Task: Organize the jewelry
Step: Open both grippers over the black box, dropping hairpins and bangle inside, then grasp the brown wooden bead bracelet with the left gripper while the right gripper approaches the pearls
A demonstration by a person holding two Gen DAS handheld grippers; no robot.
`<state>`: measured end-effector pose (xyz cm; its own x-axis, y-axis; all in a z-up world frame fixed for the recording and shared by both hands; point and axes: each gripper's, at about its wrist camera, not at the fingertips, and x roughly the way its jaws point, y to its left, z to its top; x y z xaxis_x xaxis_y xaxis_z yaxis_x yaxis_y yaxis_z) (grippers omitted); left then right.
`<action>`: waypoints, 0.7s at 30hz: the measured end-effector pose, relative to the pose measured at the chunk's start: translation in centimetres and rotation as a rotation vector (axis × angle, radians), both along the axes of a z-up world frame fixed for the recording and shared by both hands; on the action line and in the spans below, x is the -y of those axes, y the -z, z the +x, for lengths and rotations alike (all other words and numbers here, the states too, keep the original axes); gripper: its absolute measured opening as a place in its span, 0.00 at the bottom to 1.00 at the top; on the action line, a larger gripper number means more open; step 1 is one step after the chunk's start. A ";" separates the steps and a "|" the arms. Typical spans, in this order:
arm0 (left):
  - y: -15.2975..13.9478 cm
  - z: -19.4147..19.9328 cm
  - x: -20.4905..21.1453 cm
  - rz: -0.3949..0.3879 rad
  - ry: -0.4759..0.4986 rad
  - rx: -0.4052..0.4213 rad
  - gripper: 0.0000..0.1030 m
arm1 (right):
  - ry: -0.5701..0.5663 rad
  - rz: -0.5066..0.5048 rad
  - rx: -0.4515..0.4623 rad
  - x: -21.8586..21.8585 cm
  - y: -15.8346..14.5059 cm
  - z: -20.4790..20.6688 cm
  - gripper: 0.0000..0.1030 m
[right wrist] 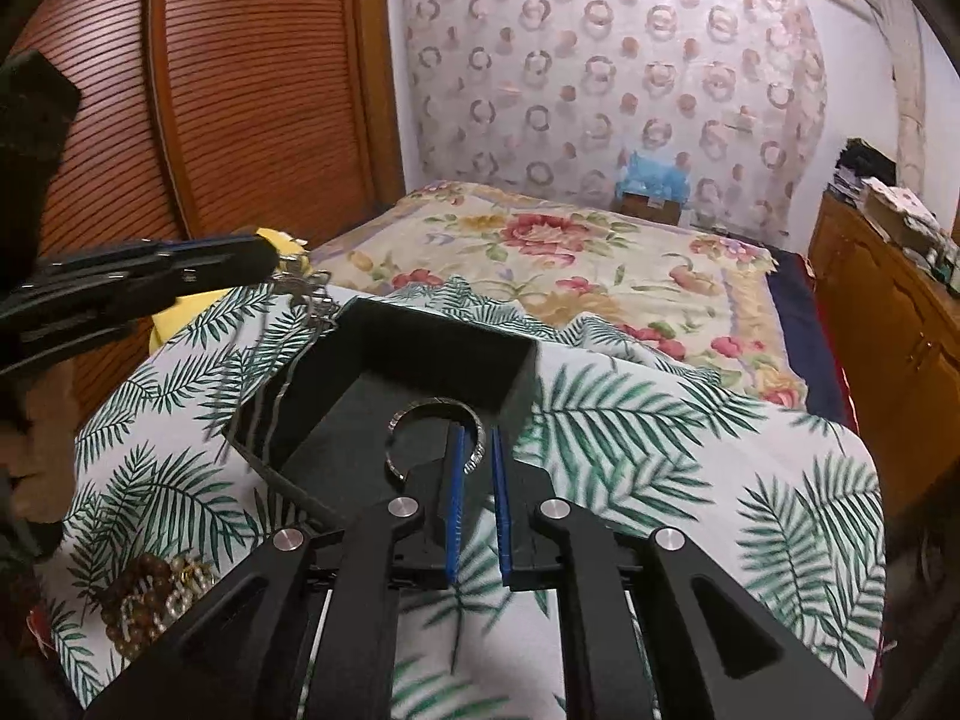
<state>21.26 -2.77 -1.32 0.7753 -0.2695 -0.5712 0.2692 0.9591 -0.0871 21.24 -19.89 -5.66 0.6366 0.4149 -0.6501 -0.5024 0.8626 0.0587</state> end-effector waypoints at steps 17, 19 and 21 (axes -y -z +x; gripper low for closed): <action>2.1 2.7 1.8 0.058 -0.022 -0.053 0.08 | -0.010 0.011 0.011 1.4 0.5 -2.5 0.11; 1.9 2.0 1.5 0.054 -0.021 -0.051 0.08 | -0.017 0.014 0.017 1.2 0.3 -3.1 0.11; 1.7 0.9 1.1 0.049 -0.017 -0.045 0.08 | -0.020 0.019 0.020 1.1 0.2 -3.7 0.11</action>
<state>22.17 -3.91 -2.99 0.7529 -0.2279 -0.6174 0.2500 0.9668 -0.0520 17.57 -20.99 -5.83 0.6411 0.4398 -0.6289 -0.5206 0.8513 0.0645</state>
